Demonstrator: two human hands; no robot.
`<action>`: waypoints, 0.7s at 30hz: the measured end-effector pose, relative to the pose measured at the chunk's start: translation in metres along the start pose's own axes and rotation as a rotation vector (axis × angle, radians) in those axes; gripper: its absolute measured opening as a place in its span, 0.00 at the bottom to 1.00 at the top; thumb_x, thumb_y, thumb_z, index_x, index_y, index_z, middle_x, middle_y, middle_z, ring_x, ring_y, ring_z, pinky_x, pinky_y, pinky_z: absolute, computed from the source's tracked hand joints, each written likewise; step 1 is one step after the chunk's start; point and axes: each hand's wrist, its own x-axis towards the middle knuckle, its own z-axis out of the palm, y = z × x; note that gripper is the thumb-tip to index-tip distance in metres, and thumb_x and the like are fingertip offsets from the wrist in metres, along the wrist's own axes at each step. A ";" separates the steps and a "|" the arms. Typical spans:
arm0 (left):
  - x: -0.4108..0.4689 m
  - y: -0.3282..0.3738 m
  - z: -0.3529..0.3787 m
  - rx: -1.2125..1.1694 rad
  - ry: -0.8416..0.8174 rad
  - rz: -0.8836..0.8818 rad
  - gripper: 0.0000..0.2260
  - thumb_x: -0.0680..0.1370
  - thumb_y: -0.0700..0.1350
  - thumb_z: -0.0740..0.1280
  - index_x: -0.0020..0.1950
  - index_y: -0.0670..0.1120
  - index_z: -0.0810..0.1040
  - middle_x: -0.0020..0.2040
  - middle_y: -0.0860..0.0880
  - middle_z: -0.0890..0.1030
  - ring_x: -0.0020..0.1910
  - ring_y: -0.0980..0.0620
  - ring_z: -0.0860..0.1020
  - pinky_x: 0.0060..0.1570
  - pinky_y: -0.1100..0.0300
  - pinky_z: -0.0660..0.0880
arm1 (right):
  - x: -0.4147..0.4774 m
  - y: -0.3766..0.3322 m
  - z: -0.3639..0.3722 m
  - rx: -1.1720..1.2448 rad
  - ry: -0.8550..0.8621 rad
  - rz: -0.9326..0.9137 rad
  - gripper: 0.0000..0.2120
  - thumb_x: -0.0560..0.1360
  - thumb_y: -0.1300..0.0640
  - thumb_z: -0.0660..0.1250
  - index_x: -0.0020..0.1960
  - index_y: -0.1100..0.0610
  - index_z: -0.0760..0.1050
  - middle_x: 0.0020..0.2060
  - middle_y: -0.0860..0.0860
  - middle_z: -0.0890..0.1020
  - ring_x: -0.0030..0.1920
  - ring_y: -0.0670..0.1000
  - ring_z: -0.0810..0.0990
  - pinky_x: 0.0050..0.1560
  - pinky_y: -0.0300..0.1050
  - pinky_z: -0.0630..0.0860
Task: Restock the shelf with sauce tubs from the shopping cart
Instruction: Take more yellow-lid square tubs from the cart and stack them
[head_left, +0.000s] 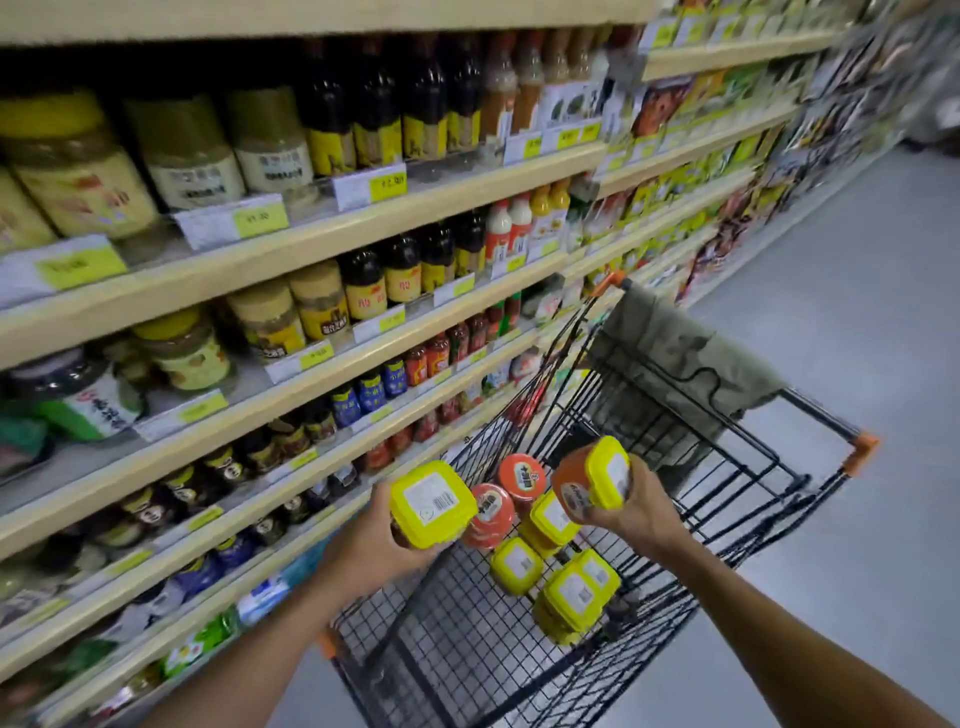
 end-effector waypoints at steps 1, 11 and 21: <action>-0.006 0.006 -0.014 0.025 -0.008 0.017 0.41 0.58 0.73 0.76 0.64 0.63 0.62 0.52 0.63 0.81 0.50 0.57 0.82 0.47 0.51 0.81 | -0.010 -0.017 -0.002 0.047 0.017 -0.019 0.33 0.60 0.58 0.85 0.57 0.51 0.70 0.49 0.47 0.81 0.45 0.42 0.82 0.38 0.33 0.77; -0.069 0.060 -0.118 -0.074 0.004 0.110 0.38 0.66 0.55 0.83 0.66 0.55 0.63 0.56 0.61 0.77 0.54 0.62 0.78 0.47 0.66 0.75 | -0.083 -0.111 -0.015 0.278 0.132 -0.227 0.39 0.65 0.55 0.83 0.70 0.47 0.67 0.56 0.44 0.80 0.52 0.43 0.81 0.46 0.37 0.76; -0.171 0.104 -0.168 -0.309 0.171 0.131 0.38 0.68 0.50 0.83 0.71 0.55 0.65 0.61 0.58 0.77 0.58 0.62 0.76 0.50 0.64 0.74 | -0.130 -0.176 -0.050 0.441 0.037 -0.498 0.49 0.60 0.44 0.78 0.77 0.48 0.63 0.65 0.48 0.77 0.61 0.51 0.79 0.53 0.43 0.76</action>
